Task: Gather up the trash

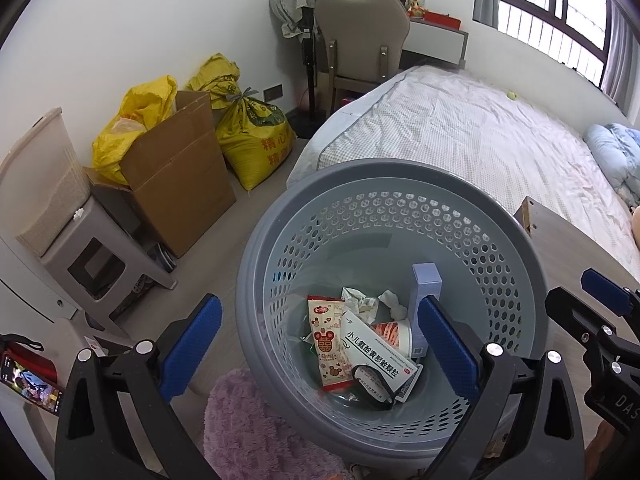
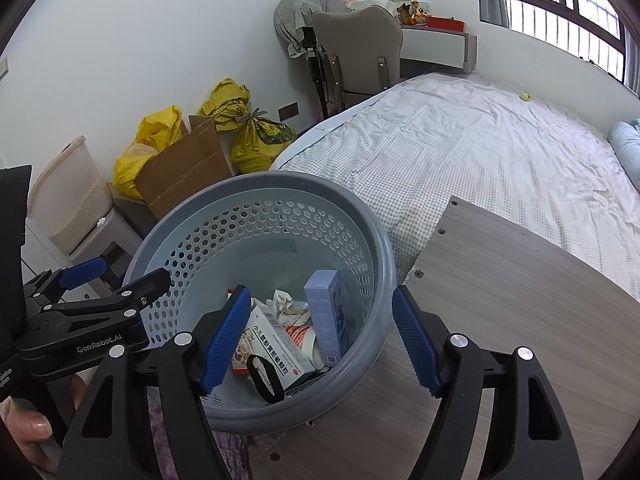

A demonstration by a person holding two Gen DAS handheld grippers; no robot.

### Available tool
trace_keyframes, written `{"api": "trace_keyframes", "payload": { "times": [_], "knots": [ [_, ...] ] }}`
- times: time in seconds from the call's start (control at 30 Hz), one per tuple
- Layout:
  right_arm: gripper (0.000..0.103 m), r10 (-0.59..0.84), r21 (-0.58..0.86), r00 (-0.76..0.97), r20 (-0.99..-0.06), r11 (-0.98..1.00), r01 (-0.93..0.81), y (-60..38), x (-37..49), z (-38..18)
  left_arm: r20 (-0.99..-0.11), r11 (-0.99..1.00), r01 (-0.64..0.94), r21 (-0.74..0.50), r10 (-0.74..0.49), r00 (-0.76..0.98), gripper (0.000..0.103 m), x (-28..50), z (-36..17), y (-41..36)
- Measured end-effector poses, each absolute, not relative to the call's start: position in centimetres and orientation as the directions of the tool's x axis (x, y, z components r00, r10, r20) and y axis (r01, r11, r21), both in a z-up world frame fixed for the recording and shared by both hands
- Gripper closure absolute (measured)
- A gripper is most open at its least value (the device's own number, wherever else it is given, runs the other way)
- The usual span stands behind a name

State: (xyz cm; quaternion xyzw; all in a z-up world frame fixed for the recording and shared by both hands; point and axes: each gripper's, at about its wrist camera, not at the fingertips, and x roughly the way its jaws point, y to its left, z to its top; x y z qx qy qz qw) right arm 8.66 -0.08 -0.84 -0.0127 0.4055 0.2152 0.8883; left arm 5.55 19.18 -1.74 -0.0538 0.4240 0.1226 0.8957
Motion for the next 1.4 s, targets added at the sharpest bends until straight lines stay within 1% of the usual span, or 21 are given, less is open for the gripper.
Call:
{"api": "trace_keyframes", "payload": {
  "times": [1.4],
  "knots": [
    [0.033,0.376,0.159,0.578,-0.724,0.906,-0.391,-0.12,8.51,-0.71,-0.778,0.964,-0.267,0.002,0.169,0.605,0.006,5.48,-2.04,18.91]
  ]
}}
